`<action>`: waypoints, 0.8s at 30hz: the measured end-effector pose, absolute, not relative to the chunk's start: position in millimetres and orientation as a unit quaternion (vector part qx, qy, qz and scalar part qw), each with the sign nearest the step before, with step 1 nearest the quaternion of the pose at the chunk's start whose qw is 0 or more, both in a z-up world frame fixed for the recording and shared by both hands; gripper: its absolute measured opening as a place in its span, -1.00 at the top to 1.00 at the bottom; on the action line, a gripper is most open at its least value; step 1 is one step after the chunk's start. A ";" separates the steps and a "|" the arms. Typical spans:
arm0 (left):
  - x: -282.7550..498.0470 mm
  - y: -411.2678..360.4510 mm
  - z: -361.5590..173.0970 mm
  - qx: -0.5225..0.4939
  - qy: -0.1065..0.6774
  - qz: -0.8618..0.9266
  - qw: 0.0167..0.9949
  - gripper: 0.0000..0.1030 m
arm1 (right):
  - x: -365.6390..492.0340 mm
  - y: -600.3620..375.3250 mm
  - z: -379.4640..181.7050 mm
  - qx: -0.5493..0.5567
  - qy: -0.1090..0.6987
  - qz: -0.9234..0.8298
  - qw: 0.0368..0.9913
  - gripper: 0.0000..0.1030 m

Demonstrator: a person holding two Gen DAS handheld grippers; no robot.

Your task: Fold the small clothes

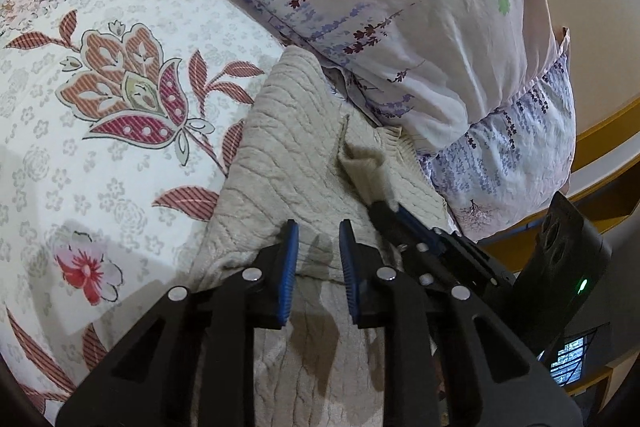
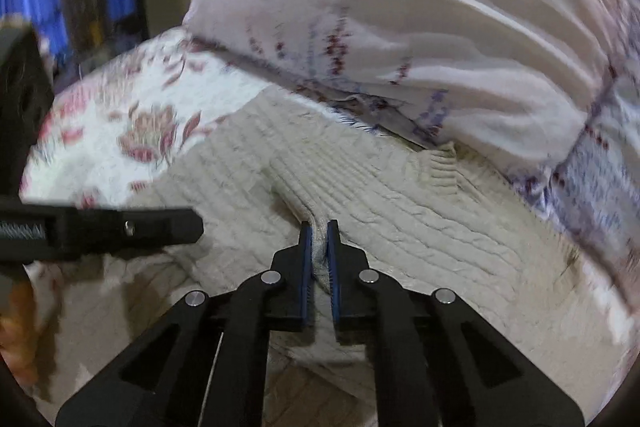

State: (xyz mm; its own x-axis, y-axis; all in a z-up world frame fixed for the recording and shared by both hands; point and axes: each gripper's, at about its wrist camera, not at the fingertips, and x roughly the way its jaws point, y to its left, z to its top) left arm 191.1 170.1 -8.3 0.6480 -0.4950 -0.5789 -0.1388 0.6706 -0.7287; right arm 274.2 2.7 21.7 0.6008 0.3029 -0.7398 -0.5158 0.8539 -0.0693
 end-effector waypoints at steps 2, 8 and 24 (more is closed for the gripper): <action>191.2 169.7 -7.8 -0.390 0.405 -0.108 0.820 0.58 | 275.5 -10.4 30.3 -0.099 0.375 0.223 0.894 0.86; 191.4 168.7 -6.3 -0.387 0.406 -0.108 0.821 0.56 | 251.4 -110.6 70.8 0.076 0.313 0.159 0.933 0.86; 186.9 151.3 9.4 -0.364 0.394 -0.140 0.832 -0.34 | 215.9 -291.1 -14.4 0.415 0.403 0.068 0.813 0.32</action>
